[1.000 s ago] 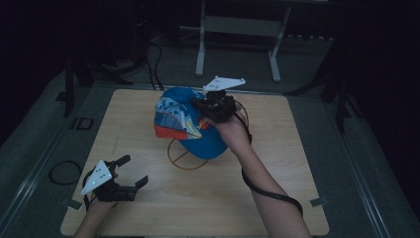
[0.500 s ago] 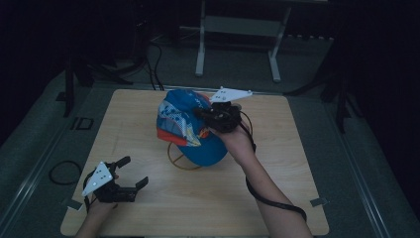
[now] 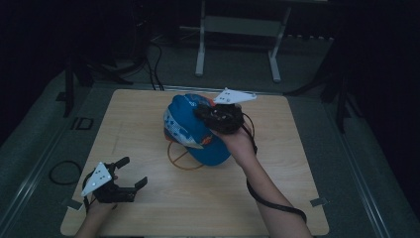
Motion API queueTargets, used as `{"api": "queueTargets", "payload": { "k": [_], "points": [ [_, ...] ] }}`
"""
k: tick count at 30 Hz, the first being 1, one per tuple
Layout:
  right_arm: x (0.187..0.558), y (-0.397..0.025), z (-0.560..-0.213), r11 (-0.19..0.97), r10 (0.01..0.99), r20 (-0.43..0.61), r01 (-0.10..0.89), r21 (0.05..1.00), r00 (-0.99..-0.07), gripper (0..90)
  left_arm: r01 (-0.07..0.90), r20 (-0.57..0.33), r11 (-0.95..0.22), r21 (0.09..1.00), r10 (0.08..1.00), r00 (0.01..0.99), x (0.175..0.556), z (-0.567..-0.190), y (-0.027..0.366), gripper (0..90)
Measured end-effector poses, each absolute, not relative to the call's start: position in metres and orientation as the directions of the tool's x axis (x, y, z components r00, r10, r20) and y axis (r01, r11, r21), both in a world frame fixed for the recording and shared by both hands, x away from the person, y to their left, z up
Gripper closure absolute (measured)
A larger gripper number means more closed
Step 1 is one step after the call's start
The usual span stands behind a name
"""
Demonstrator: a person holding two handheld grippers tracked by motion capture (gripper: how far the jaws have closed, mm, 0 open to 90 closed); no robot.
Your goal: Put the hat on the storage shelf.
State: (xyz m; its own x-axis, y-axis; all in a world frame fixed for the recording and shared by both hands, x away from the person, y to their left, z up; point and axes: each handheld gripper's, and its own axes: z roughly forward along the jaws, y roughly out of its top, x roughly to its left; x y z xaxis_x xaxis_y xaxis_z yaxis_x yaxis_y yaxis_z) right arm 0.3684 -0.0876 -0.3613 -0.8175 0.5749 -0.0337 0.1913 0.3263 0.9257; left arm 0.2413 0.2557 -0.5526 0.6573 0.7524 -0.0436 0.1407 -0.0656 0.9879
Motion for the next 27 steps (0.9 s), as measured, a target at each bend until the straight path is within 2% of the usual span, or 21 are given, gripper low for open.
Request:
{"api": "queueTargets", "payload": {
  "k": [14, 21, 27],
  "points": [
    [0.371, -0.093, -0.367, 0.324, 0.572, -0.007, 0.217, 0.921, -0.820, 67.3, 0.144, -0.047, -0.065, 0.987, 0.747, 0.663, 0.242, -0.553, 0.255, 2.3],
    [0.362, -0.097, -0.366, 0.327, 0.548, -0.018, 0.195, 0.925, -0.836, 47.1, 0.144, -0.047, -0.065, 0.987, 0.751, 0.659, 0.241, -0.554, 0.255, 2.3],
    [0.355, -0.102, -0.370, 0.320, 0.539, -0.014, 0.189, 0.929, -0.842, 35.9, 0.146, -0.043, -0.072, 0.987, 0.749, 0.661, 0.242, -0.555, 0.254, 2.3]
  ]
}}
